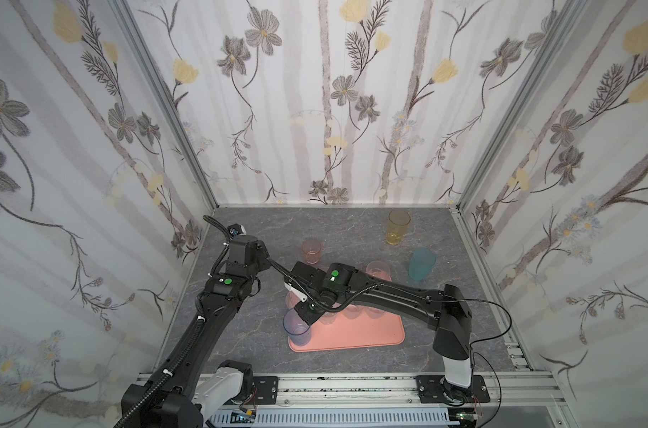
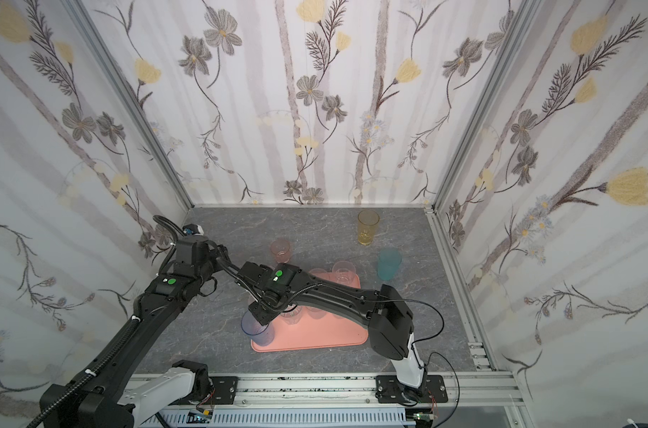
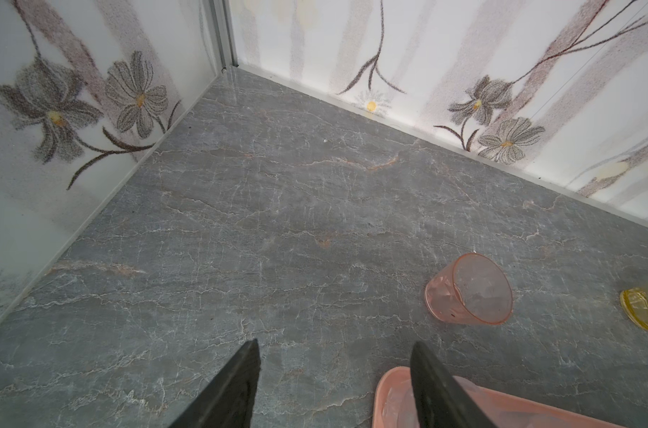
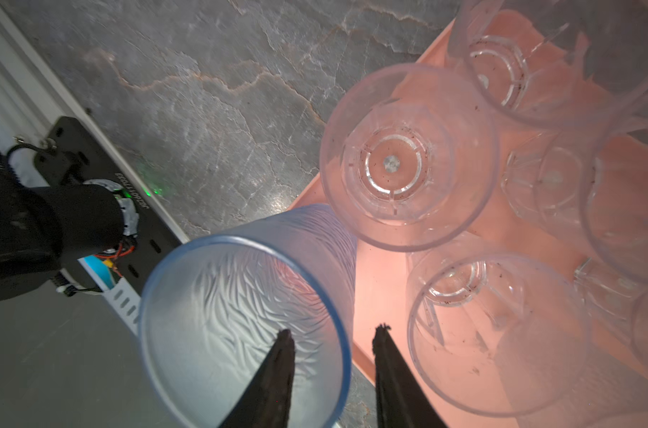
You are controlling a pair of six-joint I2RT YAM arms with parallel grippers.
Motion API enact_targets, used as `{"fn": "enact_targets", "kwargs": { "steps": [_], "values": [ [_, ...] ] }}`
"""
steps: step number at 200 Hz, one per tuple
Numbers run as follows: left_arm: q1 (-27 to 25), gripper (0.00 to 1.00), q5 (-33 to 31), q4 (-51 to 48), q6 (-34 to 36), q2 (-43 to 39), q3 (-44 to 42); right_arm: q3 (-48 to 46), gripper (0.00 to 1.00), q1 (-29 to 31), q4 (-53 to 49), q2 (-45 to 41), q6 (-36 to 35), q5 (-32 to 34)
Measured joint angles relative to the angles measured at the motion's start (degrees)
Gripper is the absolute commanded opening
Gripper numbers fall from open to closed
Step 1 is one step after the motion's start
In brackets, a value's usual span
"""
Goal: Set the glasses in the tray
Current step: 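Raise the right gripper and move it toward the yellow glass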
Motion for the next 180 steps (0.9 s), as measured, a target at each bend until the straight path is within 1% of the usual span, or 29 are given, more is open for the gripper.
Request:
{"fn": "enact_targets", "kwargs": {
  "steps": [23,42,63,76,99,111,134,153,167,180],
  "values": [
    [0.0,0.67,0.1,0.0,0.0,0.6,1.4,1.1,0.41,-3.8,0.1,-3.8,0.1,-1.4],
    [-1.2,0.67,0.2,0.0,0.0,1.4,3.1,1.2,0.42,-7.9,0.2,-6.0,0.3,-2.4],
    [-5.0,0.67,-0.2,0.0,0.0,2.6,5.4,1.0,0.42,-12.8,0.5,-7.6,0.3,-2.5],
    [-9.2,0.67,-1.2,0.2,0.3,3.9,7.0,0.3,0.42,-16.9,1.4,-8.8,0.5,-3.0],
    [-17.6,0.68,-2.8,2.7,2.6,7.2,8.0,-1.8,0.43,-26.5,4.2,-10.4,0.9,-0.2],
    [-20.8,0.69,-3.5,4.2,3.4,9.2,8.0,-2.5,0.43,-31.5,5.7,-10.5,0.9,1.9],
    [-26.4,0.70,-5.0,8.8,6.4,13.7,8.0,-2.7,0.46,-39.3,8.1,-8.8,0.9,4.3],
    [-29.2,0.71,-4.8,12.5,8.9,16.7,8.2,-2.7,0.50,-45.4,9.5,-6.6,1.0,7.1],
    [-29.8,0.72,-4.4,14.7,10.0,18.4,8.5,-2.4,0.53,-49.3,10.2,-5.1,1.4,9.6],
    [-30.1,0.72,-4.0,16.3,11.1,20.0,8.9,-1.5,0.53,-52.3,10.3,-3.7,1.8,11.2]
  ]
}}
